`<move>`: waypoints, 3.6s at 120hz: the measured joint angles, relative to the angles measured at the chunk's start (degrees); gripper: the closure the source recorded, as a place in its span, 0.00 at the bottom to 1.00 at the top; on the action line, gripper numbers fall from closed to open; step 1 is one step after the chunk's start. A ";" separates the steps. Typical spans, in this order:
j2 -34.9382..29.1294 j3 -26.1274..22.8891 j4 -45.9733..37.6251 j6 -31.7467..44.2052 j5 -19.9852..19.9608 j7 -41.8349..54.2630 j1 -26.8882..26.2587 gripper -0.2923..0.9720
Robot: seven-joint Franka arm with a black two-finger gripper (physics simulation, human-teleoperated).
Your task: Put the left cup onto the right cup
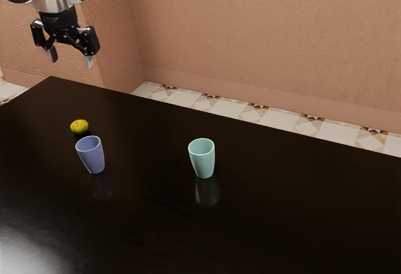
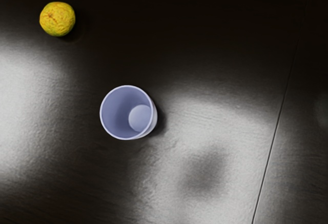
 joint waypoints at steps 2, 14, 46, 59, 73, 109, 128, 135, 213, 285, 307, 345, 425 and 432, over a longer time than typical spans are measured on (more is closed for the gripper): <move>-0.01 0.00 -0.02 0.01 -0.03 0.04 0.00 0.23; -0.07 -0.08 -0.66 0.02 -0.14 0.27 0.02 0.23; 3.24 -0.10 -5.40 2.57 -0.99 0.57 3.70 0.23; 7.71 -0.10 -6.41 4.39 -3.15 0.66 6.86 0.23; 12.56 -0.10 -6.58 7.01 -5.55 0.73 9.57 0.23; 21.95 -0.40 -9.44 17.65 -9.23 1.03 11.27 0.23; 24.84 -0.87 -9.46 21.58 -10.79 1.25 11.23 0.23; 25.87 -0.89 -9.40 22.94 -11.24 1.33 11.23 0.23; 31.66 -0.86 -9.05 30.94 -12.12 1.92 12.03 0.36; 31.40 -0.19 -10.17 31.40 -12.16 1.36 12.21 0.83; 30.68 -0.19 -10.17 31.01 -12.02 1.13 12.19 0.84; 20.62 -2.83 -9.47 25.54 -10.86 -1.21 9.07 0.85; 31.74 -20.39 18.25 2.38 -8.32 -16.65 6.45 0.85; 33.61 -20.78 20.65 1.32 -8.10 -17.83 5.77 0.85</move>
